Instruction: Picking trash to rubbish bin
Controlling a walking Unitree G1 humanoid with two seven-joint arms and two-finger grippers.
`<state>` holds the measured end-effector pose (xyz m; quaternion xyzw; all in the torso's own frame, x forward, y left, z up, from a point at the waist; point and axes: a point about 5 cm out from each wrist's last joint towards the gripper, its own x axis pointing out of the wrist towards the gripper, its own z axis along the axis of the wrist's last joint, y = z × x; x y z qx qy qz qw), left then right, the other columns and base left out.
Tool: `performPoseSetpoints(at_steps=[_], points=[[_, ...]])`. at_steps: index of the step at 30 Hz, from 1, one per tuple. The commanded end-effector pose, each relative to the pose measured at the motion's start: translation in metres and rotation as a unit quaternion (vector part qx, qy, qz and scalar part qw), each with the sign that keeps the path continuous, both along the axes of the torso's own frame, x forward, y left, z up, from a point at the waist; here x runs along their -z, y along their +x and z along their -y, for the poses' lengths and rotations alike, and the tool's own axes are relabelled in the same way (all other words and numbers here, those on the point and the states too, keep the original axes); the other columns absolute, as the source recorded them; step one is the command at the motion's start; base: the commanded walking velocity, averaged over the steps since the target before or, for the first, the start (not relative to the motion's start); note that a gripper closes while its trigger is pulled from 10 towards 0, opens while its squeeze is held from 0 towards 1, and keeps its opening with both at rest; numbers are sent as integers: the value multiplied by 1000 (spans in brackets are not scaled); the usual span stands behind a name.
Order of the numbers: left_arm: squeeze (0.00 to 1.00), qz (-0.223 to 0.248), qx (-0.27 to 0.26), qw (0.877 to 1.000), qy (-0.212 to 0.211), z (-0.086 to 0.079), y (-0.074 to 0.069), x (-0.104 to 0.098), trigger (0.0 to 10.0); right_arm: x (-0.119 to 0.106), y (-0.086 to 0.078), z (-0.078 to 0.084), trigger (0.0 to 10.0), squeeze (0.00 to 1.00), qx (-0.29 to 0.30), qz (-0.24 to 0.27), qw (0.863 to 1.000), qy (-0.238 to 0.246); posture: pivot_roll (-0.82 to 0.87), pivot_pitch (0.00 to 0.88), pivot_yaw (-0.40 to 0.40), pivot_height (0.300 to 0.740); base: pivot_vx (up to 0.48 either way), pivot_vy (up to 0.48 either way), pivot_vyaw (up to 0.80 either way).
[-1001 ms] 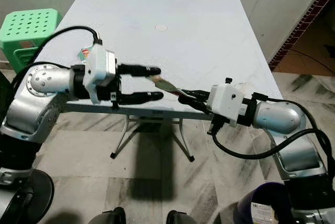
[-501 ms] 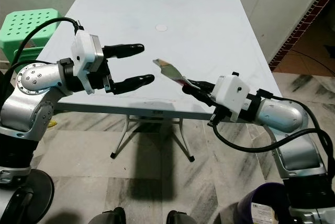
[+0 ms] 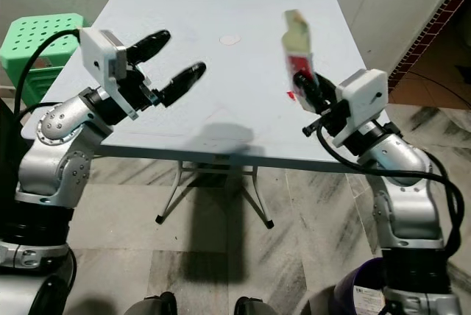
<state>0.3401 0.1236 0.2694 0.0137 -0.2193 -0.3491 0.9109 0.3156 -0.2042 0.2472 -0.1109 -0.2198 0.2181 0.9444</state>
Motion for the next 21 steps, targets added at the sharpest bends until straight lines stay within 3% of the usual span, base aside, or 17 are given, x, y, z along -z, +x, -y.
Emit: performPoseSetpoints(at_steps=[1, 4, 5, 10, 11, 12, 21], points=[[1000, -42, -60, 997, -28, -7, 7, 14, 10000, 1, -1, 7, 0, 0, 49, 3, 998, 50, -39, 136, -50, 740, 0, 0, 0], [1000, -64, -93, 993, -31, -8, 11, 21, 10000, 6, 0, 7, 0, 0, 72, -5, 995, 73, -39, 135, -49, 740, 0, 0, 0], [1000, -103, -132, 984, -52, -11, 17, 29, 10000, 15, 1, 5, 0, 0, 98, -17, 991, 93, -37, 128, -47, 740, 0, 0, 0], [1000, -130, -187, 971, -72, -14, 22, 38, 10000, 29, 1, 4, 0, 0, 138, -39, 981, 129, -40, 117, -45, 740, 0, 0, 0], [282, -132, -194, 968, -85, -15, 22, 39, 10000, 31, 1, 2, 0, 0, 138, -43, 980, 136, -40, 117, -45, 740, 0, 0, 0], [0, -137, -206, 964, -94, -16, 23, 40, 10000, 33, 0, 0, 0, 0, 141, -45, 979, 139, -40, 113, -44, 740, 0, 0, 0], [0, -137, -206, 964, -94, -16, 23, 40, 10000, 33, 0, 0, 0, 0, 141, -45, 979, 139, -40, 113, -44, 740, 0, 0, 0]])
